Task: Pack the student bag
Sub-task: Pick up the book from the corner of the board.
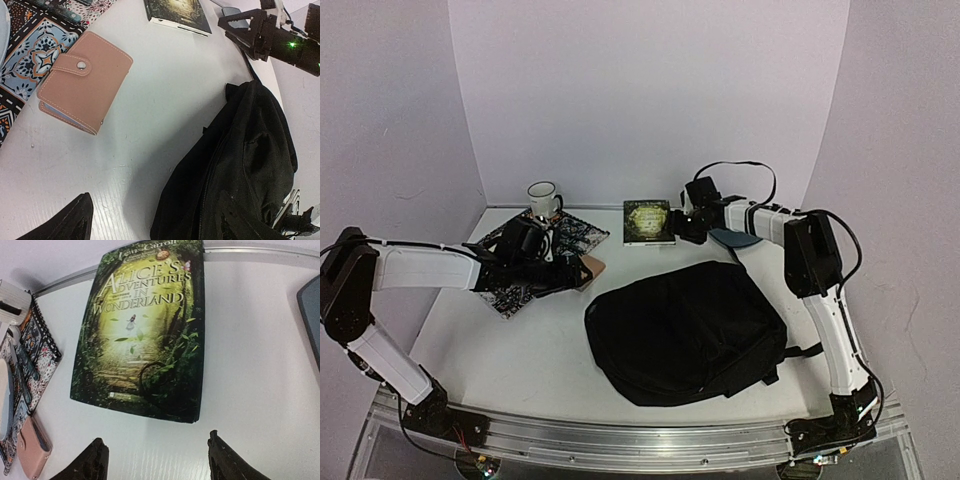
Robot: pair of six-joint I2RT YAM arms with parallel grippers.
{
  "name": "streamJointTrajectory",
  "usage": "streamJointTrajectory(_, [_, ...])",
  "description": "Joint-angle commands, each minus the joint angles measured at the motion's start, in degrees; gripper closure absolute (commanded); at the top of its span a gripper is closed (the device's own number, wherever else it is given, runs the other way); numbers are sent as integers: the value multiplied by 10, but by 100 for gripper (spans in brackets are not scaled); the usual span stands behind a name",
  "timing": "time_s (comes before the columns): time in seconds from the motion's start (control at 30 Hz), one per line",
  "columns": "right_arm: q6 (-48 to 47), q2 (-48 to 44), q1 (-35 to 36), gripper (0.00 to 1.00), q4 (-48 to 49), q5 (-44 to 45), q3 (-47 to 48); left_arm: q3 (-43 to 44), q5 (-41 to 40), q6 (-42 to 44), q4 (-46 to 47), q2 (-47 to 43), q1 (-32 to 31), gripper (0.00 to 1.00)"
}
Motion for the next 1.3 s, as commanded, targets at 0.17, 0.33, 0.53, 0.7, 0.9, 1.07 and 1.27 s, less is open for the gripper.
streamJointTrajectory(0.17, [49, 60, -13, 36, 74, -42, 27, 24, 5, 11, -3, 14, 3, 16])
streamJointTrajectory(0.33, [82, 79, -21, 40, 125, -76, 9, 21, 8, 6, -4, 14, 3, 17])
streamJointTrajectory(0.53, [132, 88, -33, 51, 177, -112, -10, 20, 9, 5, -3, 11, 3, 18])
streamJointTrajectory(0.7, [153, 80, -38, 68, 197, -131, -27, 19, 11, 4, -4, 10, 3, 18])
streamJointTrajectory(0.9, [173, 68, -41, 91, 217, -160, -50, 18, 14, 2, -3, 5, 3, 19])
streamJointTrajectory(1.07, [179, 60, -41, 99, 219, -174, -69, 13, 16, -2, -2, -2, 3, 19])
streamJointTrajectory(1.27, [191, 24, -41, 100, 258, -205, -142, 7, 22, -8, 3, -8, 3, 20])
